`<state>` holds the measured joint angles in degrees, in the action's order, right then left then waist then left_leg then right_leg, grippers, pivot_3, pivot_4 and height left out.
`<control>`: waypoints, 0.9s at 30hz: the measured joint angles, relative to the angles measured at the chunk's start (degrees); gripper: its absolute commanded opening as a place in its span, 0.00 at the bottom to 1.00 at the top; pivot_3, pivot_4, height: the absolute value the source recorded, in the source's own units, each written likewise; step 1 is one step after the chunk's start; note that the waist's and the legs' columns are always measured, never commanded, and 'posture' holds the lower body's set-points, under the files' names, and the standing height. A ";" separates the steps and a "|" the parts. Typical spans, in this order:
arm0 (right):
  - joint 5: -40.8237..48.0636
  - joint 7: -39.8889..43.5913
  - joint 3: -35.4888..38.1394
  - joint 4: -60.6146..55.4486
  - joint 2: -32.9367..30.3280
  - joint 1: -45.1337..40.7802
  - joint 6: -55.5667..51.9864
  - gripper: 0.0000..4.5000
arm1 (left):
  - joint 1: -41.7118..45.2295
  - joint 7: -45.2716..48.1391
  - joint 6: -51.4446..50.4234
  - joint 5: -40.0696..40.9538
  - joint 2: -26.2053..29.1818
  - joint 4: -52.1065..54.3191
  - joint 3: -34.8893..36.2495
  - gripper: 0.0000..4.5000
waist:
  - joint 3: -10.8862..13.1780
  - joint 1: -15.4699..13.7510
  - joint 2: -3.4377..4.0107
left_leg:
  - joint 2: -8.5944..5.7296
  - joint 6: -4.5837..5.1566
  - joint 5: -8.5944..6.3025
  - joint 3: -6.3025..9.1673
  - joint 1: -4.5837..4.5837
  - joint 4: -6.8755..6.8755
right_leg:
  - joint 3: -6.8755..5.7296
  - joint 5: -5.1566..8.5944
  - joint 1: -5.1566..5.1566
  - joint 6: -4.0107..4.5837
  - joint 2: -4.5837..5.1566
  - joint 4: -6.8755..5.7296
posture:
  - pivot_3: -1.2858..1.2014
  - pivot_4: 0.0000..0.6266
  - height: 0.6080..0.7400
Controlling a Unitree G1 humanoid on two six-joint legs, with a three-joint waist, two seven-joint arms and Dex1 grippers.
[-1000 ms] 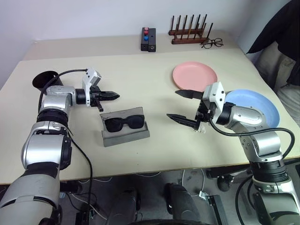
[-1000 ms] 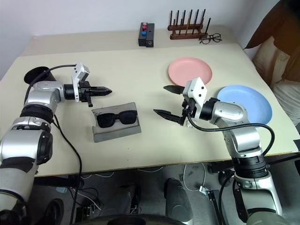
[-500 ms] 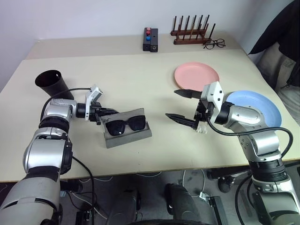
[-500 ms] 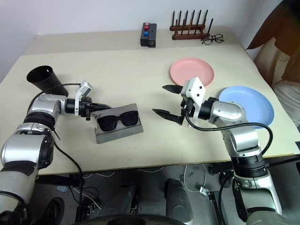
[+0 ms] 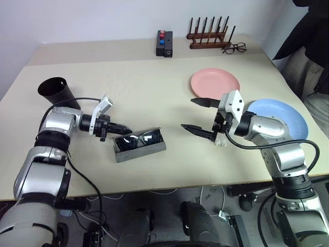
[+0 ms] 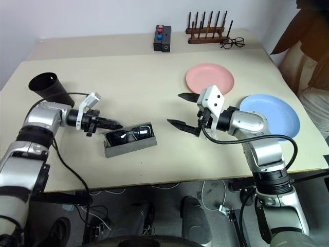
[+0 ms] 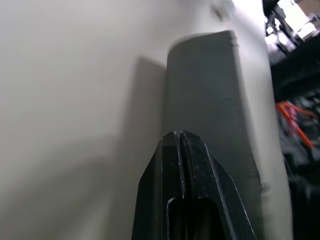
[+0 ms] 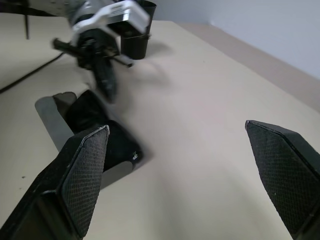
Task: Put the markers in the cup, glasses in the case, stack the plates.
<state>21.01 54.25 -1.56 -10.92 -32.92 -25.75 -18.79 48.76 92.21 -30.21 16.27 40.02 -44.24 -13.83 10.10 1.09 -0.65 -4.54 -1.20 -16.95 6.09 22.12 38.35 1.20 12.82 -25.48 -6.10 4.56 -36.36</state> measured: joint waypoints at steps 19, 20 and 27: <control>-1.36 -1.81 -0.03 3.00 0.01 -0.26 1.47 1.00 | -6.15 -5.33 0.71 6.09 -1.75 14.60 7.07 0.19 | 0.00 -0.44 -0.01 | -0.01 0.01 0.00 0.01 0.02 0.06 | -0.03 0.00 0.04 0.01 0.02 0.02 | 0.52 0.24 1.00; -1.40 -2.18 0.16 3.90 -0.20 -0.33 0.85 1.00 | -5.43 -6.03 1.07 6.87 -2.56 14.22 8.46 0.28 | -0.01 -0.43 -0.01 | -0.02 -0.01 0.01 0.00 0.02 0.08 | -0.03 0.00 0.05 0.01 0.02 0.02 | 0.52 0.24 1.00; -1.06 -6.45 7.84 8.25 -6.16 1.58 -5.11 1.00 | -0.61 -8.92 4.25 9.99 -6.11 15.51 15.04 0.99 | -0.01 -0.46 0.00 | -0.06 -0.09 0.05 0.00 0.02 0.06 | -0.02 0.00 0.06 0.00 0.09 0.05 | 0.52 0.24 1.00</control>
<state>19.95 47.80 6.28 -2.67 -39.08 -24.18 -23.90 48.15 83.29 -25.96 26.26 33.91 -28.73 1.21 10.09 0.63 -0.64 -4.60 -1.28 -16.90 6.09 22.14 38.41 1.18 12.82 -25.42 -6.09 4.65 -36.31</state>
